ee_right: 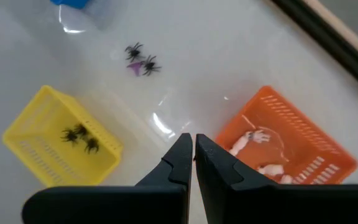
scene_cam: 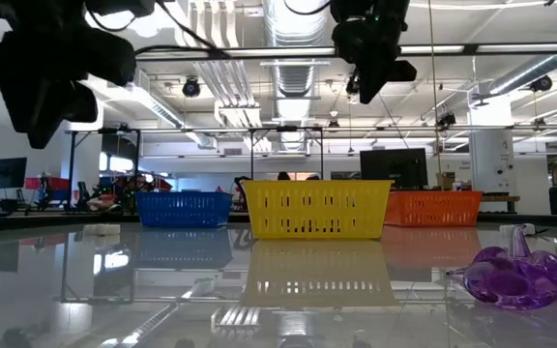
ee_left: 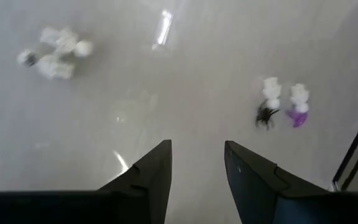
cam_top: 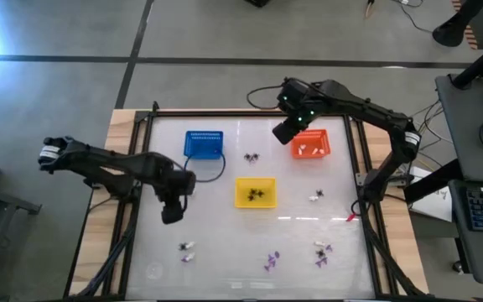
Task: Sort Halloween decoration
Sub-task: Put the black spider toy into the yellow bin
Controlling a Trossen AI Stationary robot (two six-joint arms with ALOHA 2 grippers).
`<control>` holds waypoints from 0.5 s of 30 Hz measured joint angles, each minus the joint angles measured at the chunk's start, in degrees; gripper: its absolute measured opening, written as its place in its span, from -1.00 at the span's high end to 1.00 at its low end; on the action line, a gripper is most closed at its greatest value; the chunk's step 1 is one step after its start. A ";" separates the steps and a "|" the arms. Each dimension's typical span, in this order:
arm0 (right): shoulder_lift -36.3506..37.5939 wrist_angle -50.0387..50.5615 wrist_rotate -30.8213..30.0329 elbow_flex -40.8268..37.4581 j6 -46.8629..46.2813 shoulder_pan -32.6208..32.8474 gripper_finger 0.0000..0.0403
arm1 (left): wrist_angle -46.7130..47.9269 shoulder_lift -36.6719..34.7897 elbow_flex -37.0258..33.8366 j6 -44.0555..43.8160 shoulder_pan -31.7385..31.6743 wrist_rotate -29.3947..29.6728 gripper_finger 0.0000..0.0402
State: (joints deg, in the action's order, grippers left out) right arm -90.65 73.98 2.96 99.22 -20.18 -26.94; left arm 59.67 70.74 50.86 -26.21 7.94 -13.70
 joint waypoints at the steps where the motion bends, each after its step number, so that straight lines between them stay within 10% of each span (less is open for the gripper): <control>1: 0.10 0.32 0.00 -0.02 -0.98 0.78 0.94 | -1.49 -0.02 -0.42 -1.11 1.30 0.63 0.35; 15: 2.50 3.47 -0.38 -0.07 -12.24 11.73 0.94 | -21.49 0.42 -9.55 -15.72 14.71 2.95 0.35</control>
State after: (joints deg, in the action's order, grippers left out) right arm -88.15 77.45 2.58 99.15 -32.42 -15.21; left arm 38.18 71.16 41.31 -41.93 22.64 -10.75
